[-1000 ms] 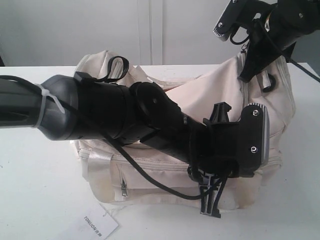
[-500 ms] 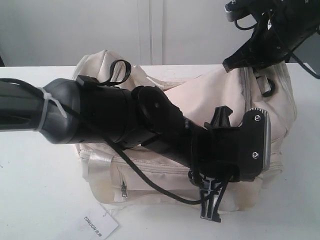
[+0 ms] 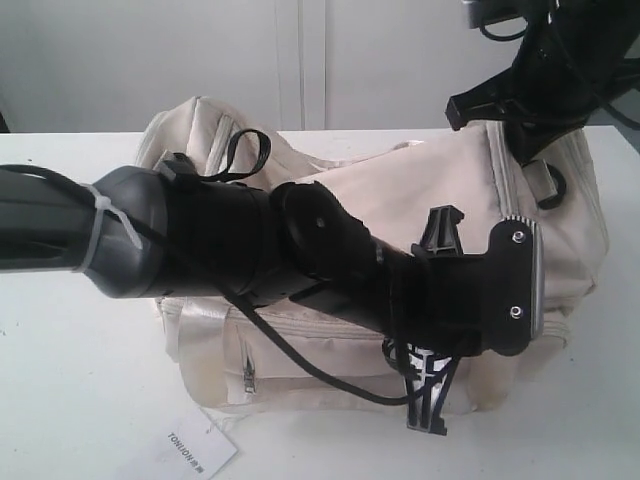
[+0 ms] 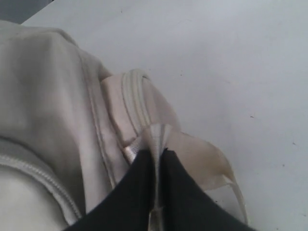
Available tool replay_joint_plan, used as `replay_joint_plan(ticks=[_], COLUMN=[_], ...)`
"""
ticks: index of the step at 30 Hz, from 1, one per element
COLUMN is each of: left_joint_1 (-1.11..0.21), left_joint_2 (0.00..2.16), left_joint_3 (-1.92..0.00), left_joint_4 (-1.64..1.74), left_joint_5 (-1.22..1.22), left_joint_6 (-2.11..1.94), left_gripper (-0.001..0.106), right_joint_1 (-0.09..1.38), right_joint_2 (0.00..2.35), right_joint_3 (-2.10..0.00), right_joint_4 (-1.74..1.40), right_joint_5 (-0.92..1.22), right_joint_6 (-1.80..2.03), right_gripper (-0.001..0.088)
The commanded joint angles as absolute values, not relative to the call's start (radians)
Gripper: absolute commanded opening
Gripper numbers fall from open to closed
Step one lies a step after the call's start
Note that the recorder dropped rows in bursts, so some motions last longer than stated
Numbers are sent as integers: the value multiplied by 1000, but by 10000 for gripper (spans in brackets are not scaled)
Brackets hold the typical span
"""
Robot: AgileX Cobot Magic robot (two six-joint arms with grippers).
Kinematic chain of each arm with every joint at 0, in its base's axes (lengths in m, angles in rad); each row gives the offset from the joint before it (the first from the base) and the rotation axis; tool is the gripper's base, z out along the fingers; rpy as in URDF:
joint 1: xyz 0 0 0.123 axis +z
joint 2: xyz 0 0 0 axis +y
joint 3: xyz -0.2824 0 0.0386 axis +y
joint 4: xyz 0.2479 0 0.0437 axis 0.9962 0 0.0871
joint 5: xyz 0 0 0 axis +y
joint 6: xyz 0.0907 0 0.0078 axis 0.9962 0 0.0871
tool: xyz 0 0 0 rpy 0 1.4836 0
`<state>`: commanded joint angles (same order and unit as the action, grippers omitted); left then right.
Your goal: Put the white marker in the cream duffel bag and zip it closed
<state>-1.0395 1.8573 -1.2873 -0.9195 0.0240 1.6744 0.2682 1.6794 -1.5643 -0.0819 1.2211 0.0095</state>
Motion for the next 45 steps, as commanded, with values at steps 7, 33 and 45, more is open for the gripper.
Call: replay_joint_plan(ticks=[7,33,45], left_joint_1=[-1039,-1039,-1039], left_joint_2=[1857,1857,1851], left_joint_3=[-1287,-1287,-1287], left_joint_4=[-928,-944,-953], left_joint_5=[-37,-138,-108], left_joint_6=[1661,1585,1585], left_gripper=[3,265,475], right_joint_1=[266,168,168], right_joint_2=[1735,1716,1716], right_joint_3=[-1590,-1640,-1627], right_joint_4=[-78,176,179], right_joint_5=[1215,1221,1221], right_joint_6=[48,-23,-16], right_gripper=[0,0,100])
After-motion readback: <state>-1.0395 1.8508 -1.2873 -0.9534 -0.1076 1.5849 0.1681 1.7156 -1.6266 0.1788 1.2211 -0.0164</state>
